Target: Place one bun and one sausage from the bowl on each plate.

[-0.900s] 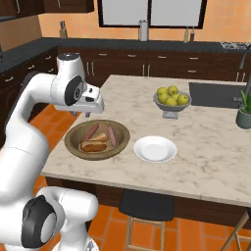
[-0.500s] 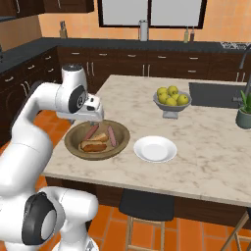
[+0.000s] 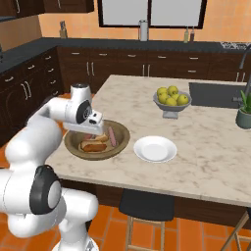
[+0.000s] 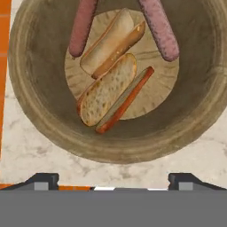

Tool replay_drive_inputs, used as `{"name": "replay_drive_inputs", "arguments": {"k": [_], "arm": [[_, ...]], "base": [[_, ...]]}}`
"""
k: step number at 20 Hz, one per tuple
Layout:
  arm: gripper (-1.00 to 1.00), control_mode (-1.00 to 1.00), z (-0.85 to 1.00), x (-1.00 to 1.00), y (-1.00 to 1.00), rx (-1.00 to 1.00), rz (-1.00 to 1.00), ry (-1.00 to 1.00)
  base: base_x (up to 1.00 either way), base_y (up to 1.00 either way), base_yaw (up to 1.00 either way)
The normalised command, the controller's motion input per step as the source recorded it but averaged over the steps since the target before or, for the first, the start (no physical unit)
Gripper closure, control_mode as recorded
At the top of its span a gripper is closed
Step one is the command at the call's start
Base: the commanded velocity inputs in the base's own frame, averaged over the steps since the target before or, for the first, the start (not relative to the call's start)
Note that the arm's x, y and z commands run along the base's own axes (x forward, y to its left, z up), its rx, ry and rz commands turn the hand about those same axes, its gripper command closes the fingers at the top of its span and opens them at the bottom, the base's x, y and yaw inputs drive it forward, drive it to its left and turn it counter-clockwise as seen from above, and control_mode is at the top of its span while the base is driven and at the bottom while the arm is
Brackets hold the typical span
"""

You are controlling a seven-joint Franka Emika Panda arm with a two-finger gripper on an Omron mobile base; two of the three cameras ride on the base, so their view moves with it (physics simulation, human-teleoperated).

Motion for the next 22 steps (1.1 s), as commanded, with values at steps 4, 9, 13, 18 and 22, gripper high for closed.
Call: {"name": "replay_drive_inputs", "arguments": {"k": [4, 9, 13, 18, 22], "arm": [[-1.00, -1.00, -0.64, 0.44, 0.15, 0.00, -0.07, 0.13], [-1.00, -1.00, -0.36, 0.47, 0.00, 0.00, -0.04, 0.21], [-1.00, -1.00, -0.38, 0.17, 0.00, 0.00, -0.04, 0.14], [-1.00, -1.00, -0.26, 0.00, 0.00, 0.06, -0.05, 0.02], [-1.00, -1.00, -0.31, 0.00, -0.02, 0.06, -0.06, 0.00]], "base": [[0.00, 0.00, 0.00], [0.00, 0.00, 0.00], [0.00, 0.00, 0.00], [0.00, 0.00, 0.00], [0.00, 0.00, 0.00]]}}
